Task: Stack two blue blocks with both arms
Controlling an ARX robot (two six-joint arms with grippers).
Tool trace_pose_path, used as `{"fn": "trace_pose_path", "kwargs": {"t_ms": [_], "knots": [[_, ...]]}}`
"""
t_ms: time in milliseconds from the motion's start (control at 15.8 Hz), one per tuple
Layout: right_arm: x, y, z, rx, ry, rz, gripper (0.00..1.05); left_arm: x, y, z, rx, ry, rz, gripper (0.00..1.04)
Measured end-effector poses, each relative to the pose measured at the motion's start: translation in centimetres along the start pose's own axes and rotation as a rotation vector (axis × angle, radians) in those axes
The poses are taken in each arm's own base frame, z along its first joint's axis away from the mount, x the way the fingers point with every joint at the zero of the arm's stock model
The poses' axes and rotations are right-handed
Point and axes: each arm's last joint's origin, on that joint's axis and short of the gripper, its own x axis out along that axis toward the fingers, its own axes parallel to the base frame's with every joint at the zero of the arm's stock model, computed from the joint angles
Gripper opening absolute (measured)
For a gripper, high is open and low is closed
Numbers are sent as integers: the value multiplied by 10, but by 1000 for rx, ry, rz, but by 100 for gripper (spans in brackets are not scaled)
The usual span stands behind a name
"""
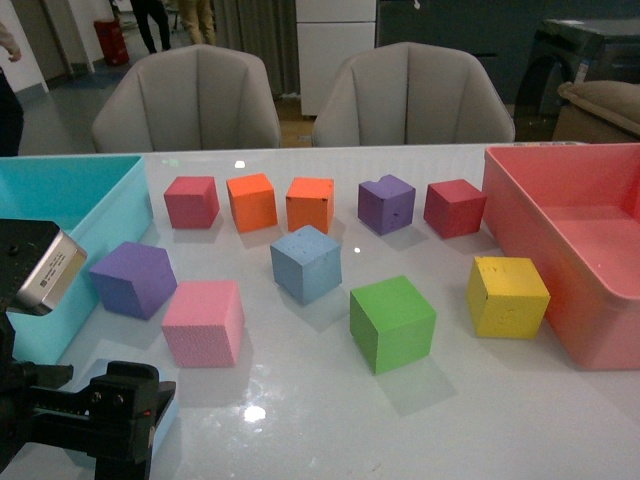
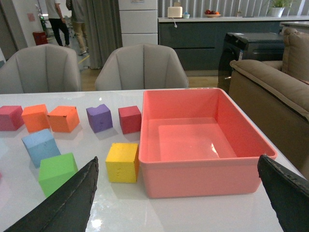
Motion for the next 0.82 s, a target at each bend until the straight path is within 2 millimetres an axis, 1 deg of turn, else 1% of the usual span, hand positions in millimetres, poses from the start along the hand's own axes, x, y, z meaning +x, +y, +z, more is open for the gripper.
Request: {"fn": "trace_pose_path", "kwargs": {"t_ms": [126, 569, 822], "knots": [[0, 0, 0, 0, 0, 0, 98, 10, 8, 2, -22, 13, 32, 98], [0, 0, 0, 0, 0, 0, 98, 17, 16, -1, -42, 22, 55, 98], [0, 0, 0, 0, 0, 0, 98, 29, 17, -14, -44, 72, 50, 98]]}}
